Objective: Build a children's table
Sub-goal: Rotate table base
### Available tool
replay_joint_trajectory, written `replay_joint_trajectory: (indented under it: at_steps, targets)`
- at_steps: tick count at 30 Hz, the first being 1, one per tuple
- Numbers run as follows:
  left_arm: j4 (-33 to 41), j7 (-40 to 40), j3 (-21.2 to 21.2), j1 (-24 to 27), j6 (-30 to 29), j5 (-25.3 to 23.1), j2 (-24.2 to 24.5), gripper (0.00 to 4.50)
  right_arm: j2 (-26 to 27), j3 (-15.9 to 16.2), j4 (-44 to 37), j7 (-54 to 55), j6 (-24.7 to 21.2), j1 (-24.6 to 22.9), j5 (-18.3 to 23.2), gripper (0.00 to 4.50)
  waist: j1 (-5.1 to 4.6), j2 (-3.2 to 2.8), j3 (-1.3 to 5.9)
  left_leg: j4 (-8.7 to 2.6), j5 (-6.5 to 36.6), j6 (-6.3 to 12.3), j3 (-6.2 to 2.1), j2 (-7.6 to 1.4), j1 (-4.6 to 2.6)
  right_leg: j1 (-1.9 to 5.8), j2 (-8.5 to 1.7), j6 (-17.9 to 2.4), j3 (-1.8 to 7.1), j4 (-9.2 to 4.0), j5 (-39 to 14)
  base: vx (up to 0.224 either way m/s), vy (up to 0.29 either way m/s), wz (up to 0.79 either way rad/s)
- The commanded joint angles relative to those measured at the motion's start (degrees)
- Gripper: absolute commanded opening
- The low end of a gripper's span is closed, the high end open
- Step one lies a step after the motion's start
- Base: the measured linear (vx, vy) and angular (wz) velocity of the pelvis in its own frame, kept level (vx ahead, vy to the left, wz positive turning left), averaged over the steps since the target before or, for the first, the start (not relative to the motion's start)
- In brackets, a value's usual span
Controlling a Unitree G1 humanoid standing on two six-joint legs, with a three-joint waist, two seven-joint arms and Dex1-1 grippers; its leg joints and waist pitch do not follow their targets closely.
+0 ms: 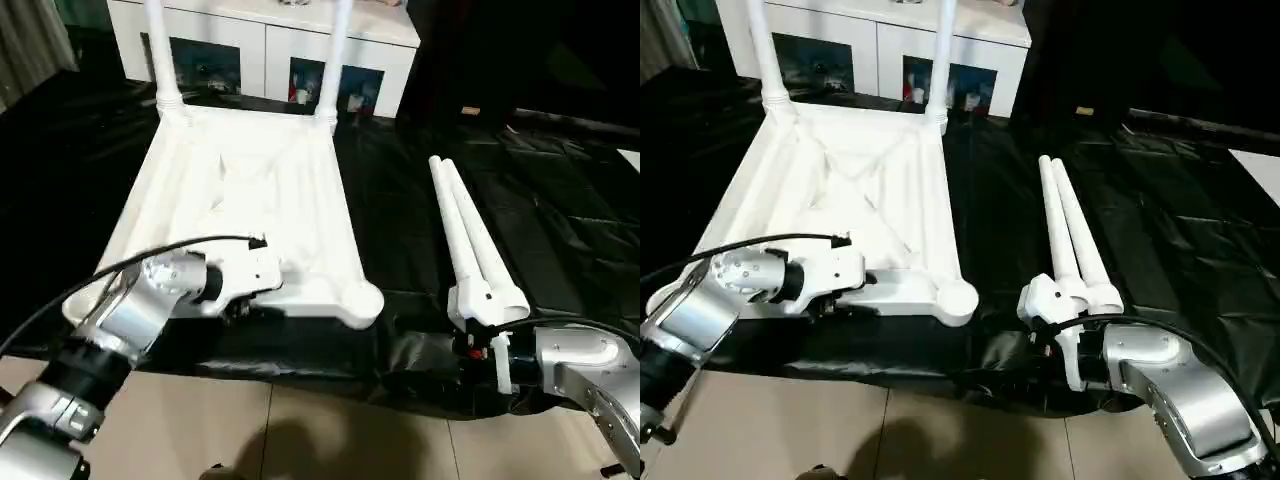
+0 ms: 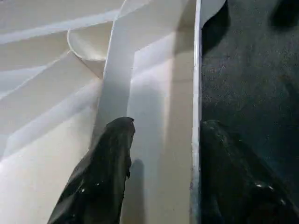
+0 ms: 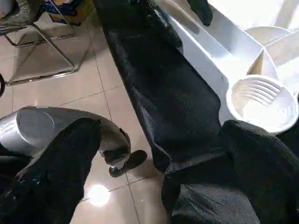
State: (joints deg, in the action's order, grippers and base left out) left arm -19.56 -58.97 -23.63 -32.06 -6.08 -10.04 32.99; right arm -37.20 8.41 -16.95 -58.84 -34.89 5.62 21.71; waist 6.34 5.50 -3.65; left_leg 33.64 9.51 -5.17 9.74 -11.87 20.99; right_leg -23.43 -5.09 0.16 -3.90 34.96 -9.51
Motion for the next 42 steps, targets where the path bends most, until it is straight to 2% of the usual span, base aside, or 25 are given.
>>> replay_joint_trajectory:
  at_steps: [1, 11, 14, 16, 19, 21, 23, 24, 25, 26, 27, 29, 30, 31, 32, 33, 34, 35, 36, 37, 38, 39, 40, 41, 42]
  targets:
    - [-3.31, 4.85, 0.88, -3.04, 3.43, -2.68, -0.86, 2.63, -0.97, -0.90, -0.80, 1.13, 0.00, 0.30, -0.24, 4.50, 0.08, -1.31, 3.47, -4.56, 23.47, -1.74, -0.73, -1.38, -1.01, 1.79, -3.18, -5.05, 2.13, -5.55, -26.97, 0.000, 0.000, 0.00]
    - [-2.74, 8.94, 4.34, -2.35, 4.71, -1.88, 0.01, 2.63, 3.06, -3.72, -0.92, 7.04, 1.23, -0.68, -0.28, 4.50, -0.25, -1.06, 3.23, -4.40, 26.30, -2.08, -1.38, -1.14, -1.01, 1.44, -3.46, -1.54, 0.98, -6.86, -36.11, 0.000, 0.000, 0.00]
    - [9.54, 8.68, 15.88, 3.50, -1.33, 14.27, -5.39, 2.63, 9.06, -9.75, -4.61, 14.84, 1.00, -2.93, 3.60, 4.50, -0.52, -1.21, 3.27, -4.79, 26.41, -2.70, -1.41, -1.54, -0.86, 1.65, -3.74, -4.36, 1.04, -6.43, -32.59, 0.000, 0.000, 0.00]
    - [12.47, 11.09, 18.56, 4.92, -2.08, 17.18, -6.93, 2.63, 10.98, -11.21, -5.26, 17.96, 0.25, -3.45, 4.19, 4.50, -0.53, -1.43, 3.23, -4.78, 28.67, -2.88, -1.39, -1.60, -1.47, 1.04, -3.23, -5.33, 0.93, -6.45, -30.70, 0.000, 0.000, 0.00]
    - [18.22, 27.48, 26.74, 11.90, -5.40, 20.55, -16.72, 2.63, 23.66, -17.04, -1.19, 37.97, 4.74, -2.58, -0.91, 4.50, -1.45, -1.14, 3.03, -4.91, 29.45, -3.48, -1.20, -1.37, -0.93, 1.00, -3.28, -5.20, 0.99, -6.41, -30.72, 0.000, 0.000, 0.00]
    - [18.21, 34.26, 26.46, 14.56, -2.49, 16.64, -19.94, 2.63, 26.58, -17.01, 0.39, 42.75, 7.02, -2.49, -3.67, 4.50, -2.14, -0.85, 3.14, -4.33, 30.23, -3.10, -1.22, -0.85, -1.38, 0.69, -2.95, -1.35, 0.41, -7.58, -36.63, 0.000, 0.000, 0.00]
    - [17.33, 39.64, 26.16, 15.58, -0.76, 13.64, -22.84, 2.63, 27.34, -14.91, 1.69, 45.04, 8.79, -1.90, -7.08, 4.50, -2.49, -1.14, 3.36, -4.43, 29.48, -3.48, -1.45, -1.03, -1.32, 0.91, -2.31, 0.51, 0.22, -7.64, -35.83, 0.000, 0.000, 0.00]
    - [16.97, 41.33, 26.18, 15.72, -0.59, 12.76, -23.85, 2.63, 27.39, -13.98, 2.11, 45.38, 9.18, -1.62, -8.11, 4.50, -3.01, -1.73, 3.26, -4.88, 31.59, -4.19, -2.12, -1.66, -1.86, 0.92, -0.79, 0.92, -0.73, -8.00, -32.16, 0.000, 0.000, 0.00]
    - [17.02, 43.60, 25.78, 15.74, -1.52, 11.46, -25.41, 2.63, 28.00, -13.07, 3.31, 47.10, 9.40, -0.65, -9.59, 4.50, -2.57, -1.17, 2.99, -6.85, 34.06, -3.47, -4.76, -1.03, 1.88, 3.81, -1.79, -0.52, -2.94, -5.67, -29.29, 0.000, 0.000, 0.00]
    - [16.85, 45.53, 25.35, 15.43, -2.01, 10.40, -26.59, 2.63, 28.77, -12.62, 4.39, 48.24, 9.32, 0.24, -10.01, 4.50, -2.57, -3.14, 2.98, -9.09, 38.94, -3.50, -6.32, -2.51, 1.97, 4.41, -0.41, -1.44, -3.17, -4.52, -25.13, -0.021, -0.047, 0.34]
    - [17.21, 46.77, 25.05, 15.26, -2.84, 9.92, -27.29, 2.63, 29.57, -12.58, 5.03, 49.28, 9.18, 0.85, -10.25, 4.50, -4.66, -3.68, 3.33, -10.42, 40.05, -0.91, -12.43, -5.37, -0.13, 3.27, 0.47, -7.05, -2.61, 1.06, -10.13, 0.021, -0.094, 0.54]
    - [17.04, 48.02, 24.79, 14.55, -4.39, 9.87, -28.19, 2.63, 30.19, -12.24, 5.99, 50.86, 9.26, 1.77, -11.50, 4.50, -5.44, -3.71, 3.02, -10.16, 34.73, 4.68, -15.74, -4.34, -0.28, 2.63, 0.76, -13.85, -1.76, 2.53, -12.63, 0.024, -0.125, 0.55]
    - [16.61, 49.49, 24.06, 13.57, -4.73, 8.91, -28.58, 2.63, 30.49, -11.35, 6.94, 52.27, 9.76, 2.76, -13.33, 4.50, -5.22, -3.19, 2.92, -9.83, 31.75, 6.50, -15.79, -1.28, 1.35, 3.69, 0.27, -19.41, -1.52, 1.36, -14.93, -0.008, -0.212, 0.56]
    - [16.38, 49.74, 23.85, 13.32, -4.56, 8.52, -28.55, 2.63, 30.49, -11.17, 7.13, 52.41, 9.79, 2.96, -13.56, 4.50, -4.98, -2.78, 3.09, -9.14, 29.57, 6.25, -15.75, 0.47, 2.14, 4.18, 0.08, -22.06, -1.32, 0.16, -16.65, -0.008, -0.212, 0.56]
    - [15.49, 50.88, 23.09, 12.34, -4.49, 6.79, -28.36, 2.63, 30.41, -10.42, 7.66, 52.32, 9.32, 3.68, -13.90, 4.50, -5.28, -2.64, 3.42, -7.73, 27.47, 5.20, -13.56, -2.75, -0.97, 2.31, -0.59, -23.10, -0.28, -1.25, -16.83, -0.005, -0.269, 0.52]
    - [14.92, 51.19, 23.30, 11.80, -5.21, 6.82, -28.42, 2.63, 29.72, -9.47, 7.72, 51.78, 9.15, 4.01, -14.59, 4.50, -3.52, -1.42, 2.82, 1.45, 24.14, 1.50, -6.82, 3.78, -1.79, 0.80, -2.59, -29.41, -0.11, -8.53, -24.61, -0.057, -0.283, 0.34]
    - [14.57, 51.54, 23.59, 11.53, -5.82, 6.89, -28.67, 2.63, 29.33, -8.84, 7.84, 51.51, 9.22, 4.18, -15.20, 4.50, -2.66, 1.00, 3.21, 10.05, 19.37, 4.71, -2.21, 6.79, -0.42, 1.51, -2.91, -28.69, 0.64, -10.29, -28.71, -0.057, -0.283, 0.34]
    - [14.32, 52.40, 24.20, 11.25, -6.93, 6.78, -28.85, 2.63, 29.22, -8.52, 8.02, 51.41, 9.22, 4.39, -15.53, 4.50, -0.84, 0.96, 2.87, 11.09, 14.56, 6.67, -1.54, 5.26, 3.76, 5.59, -4.57, -21.19, 3.90, -8.05, -32.29, -0.015, -0.224, 0.03]
    - [14.18, 52.73, 24.74, 11.08, -8.01, 7.02, -28.88, 2.63, 29.18, -8.34, 8.01, 51.35, 9.07, 4.46, -15.66, 4.50, -0.16, 1.01, 2.89, 8.70, 13.52, 6.87, -1.62, 4.90, 3.49, 6.50, -5.15, -10.81, 5.55, -7.06, -30.71, 0.038, -0.190, 0.05]
    - [14.15, 52.48, 25.03, 11.01, -8.29, 7.44, -28.78, 2.63, 29.18, -8.27, 7.93, 51.25, 8.86, 4.50, -15.57, 4.50, -0.08, 1.34, 3.03, 6.74, 12.30, 7.60, -1.61, 5.03, 2.42, 6.58, -4.78, -5.27, 5.63, -7.33, -29.44, 0.038, -0.190, 0.05]
    - [14.15, 52.48, 25.03, 11.01, -8.29, 7.44, -28.78, 2.63, 29.18, -8.27, 7.93, 51.25, 8.86, 4.50, -15.57, 4.50, 0.15, 0.80, 3.17, 4.45, 10.68, 8.87, -1.86, 4.72, 1.33, 6.65, -4.73, -0.21, 5.59, -7.66, -28.00, -0.020, -0.177, 0.27]
    - [14.69, 51.44, 24.93, 11.25, -9.01, 8.35, -28.38, 2.63, 29.42, -8.08, 7.78, 51.12, 8.69, 4.38, -15.31, 4.50, -0.45, -0.54, 4.12, -0.15, 5.09, 12.69, -4.84, -0.18, -0.91, 5.28, -2.47, 9.60, 3.44, -5.96, -15.45, -0.026, -0.164, 0.20]
    - [14.96, 51.04, 24.93, 11.39, -9.26, 8.78, -28.36, 2.63, 29.51, -8.01, 7.83, 51.03, 8.59, 4.30, -15.19, 4.50, -0.71, -1.33, 4.58, -1.10, 4.39, 14.63, -6.53, -3.77, -2.36, 4.29, -2.96, 10.12, 2.22, -5.48, -12.63, -0.026, -0.164, 0.20]
    - [15.19, 50.66, 24.93, 11.51, -9.54, 9.19, -28.34, 2.63, 29.60, -7.96, 7.88, 50.94, 8.52, 4.22, -15.08, 4.50, -1.13, -1.34, 4.80, -1.80, 3.69, 17.70, -8.08, -8.56, -3.29, 3.32, -5.97, 8.08, 2.90, -3.66, -9.93, -0.023, -0.141, 0.13]
    - [15.42, 50.23, 24.95, 11.63, -9.93, 9.64, -28.31, 2.63, 29.72, -7.90, 7.96, 50.85, 8.49, 4.13, -14.94, 4.50, -1.03, -1.31, 4.59, -1.66, 4.16, 17.70, -7.85, -8.92, -3.12, 2.99, -7.42, 6.43, 4.02, -3.17, -9.51, -0.014, -0.097, 0.24]
